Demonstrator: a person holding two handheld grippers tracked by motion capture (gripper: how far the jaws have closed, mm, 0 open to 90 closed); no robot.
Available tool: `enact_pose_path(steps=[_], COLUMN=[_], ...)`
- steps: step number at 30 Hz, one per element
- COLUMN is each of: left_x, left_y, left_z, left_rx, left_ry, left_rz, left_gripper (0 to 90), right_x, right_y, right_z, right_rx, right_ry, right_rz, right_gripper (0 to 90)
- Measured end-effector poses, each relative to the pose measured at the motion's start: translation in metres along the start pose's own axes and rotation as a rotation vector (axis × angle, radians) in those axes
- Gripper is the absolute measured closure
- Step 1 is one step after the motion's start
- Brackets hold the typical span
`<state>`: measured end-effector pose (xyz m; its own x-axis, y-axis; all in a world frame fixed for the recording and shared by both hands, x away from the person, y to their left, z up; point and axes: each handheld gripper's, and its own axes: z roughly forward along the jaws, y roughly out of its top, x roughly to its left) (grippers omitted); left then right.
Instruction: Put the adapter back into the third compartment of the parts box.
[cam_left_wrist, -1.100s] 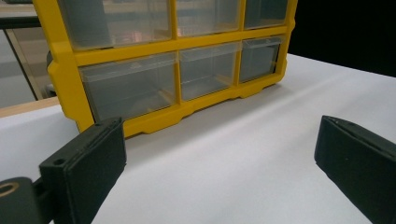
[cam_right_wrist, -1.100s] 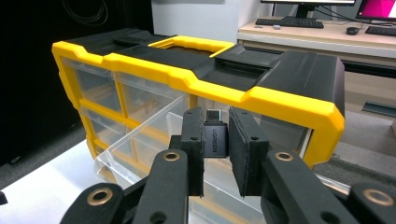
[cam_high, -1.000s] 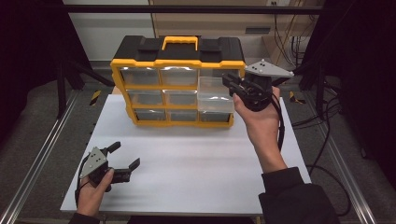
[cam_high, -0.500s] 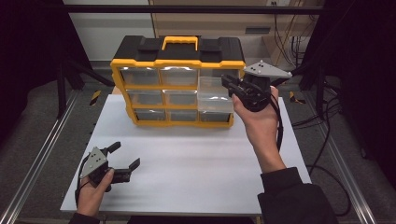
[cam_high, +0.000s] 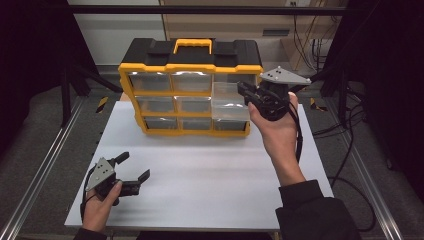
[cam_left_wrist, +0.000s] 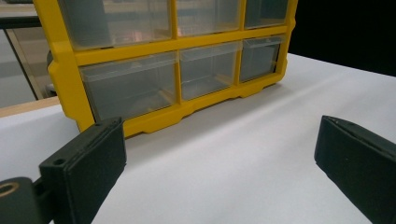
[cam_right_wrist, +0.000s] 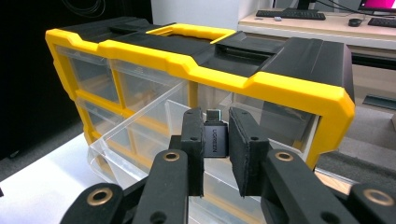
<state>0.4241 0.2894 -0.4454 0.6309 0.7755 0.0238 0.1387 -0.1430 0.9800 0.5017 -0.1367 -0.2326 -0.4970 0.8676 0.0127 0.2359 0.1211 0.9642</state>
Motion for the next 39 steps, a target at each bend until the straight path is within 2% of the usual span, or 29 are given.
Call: enact_pose_path(steps=[23,37,39], left_x=[0.0,0.0,0.0], left_y=[0.0,0.0,0.0], left_z=[0.0,0.0,0.0], left_rx=[0.0,0.001,0.0], left_ry=[-0.001,-0.002,-0.002], left_rz=[0.001,0.0,0.0], left_gripper=[2.0,2.0,2.0], right_x=[0.0,-0.001,-0.002], right_y=[0.006,0.009,0.009], right_z=[0.004,0.011,0.011], right_rx=[0.017,0.059,0.059], right_ry=[-0.008,-0.017,-0.016], right_rz=[-0.005,-0.01,0.002], right_gripper=[76.3,76.2,72.5])
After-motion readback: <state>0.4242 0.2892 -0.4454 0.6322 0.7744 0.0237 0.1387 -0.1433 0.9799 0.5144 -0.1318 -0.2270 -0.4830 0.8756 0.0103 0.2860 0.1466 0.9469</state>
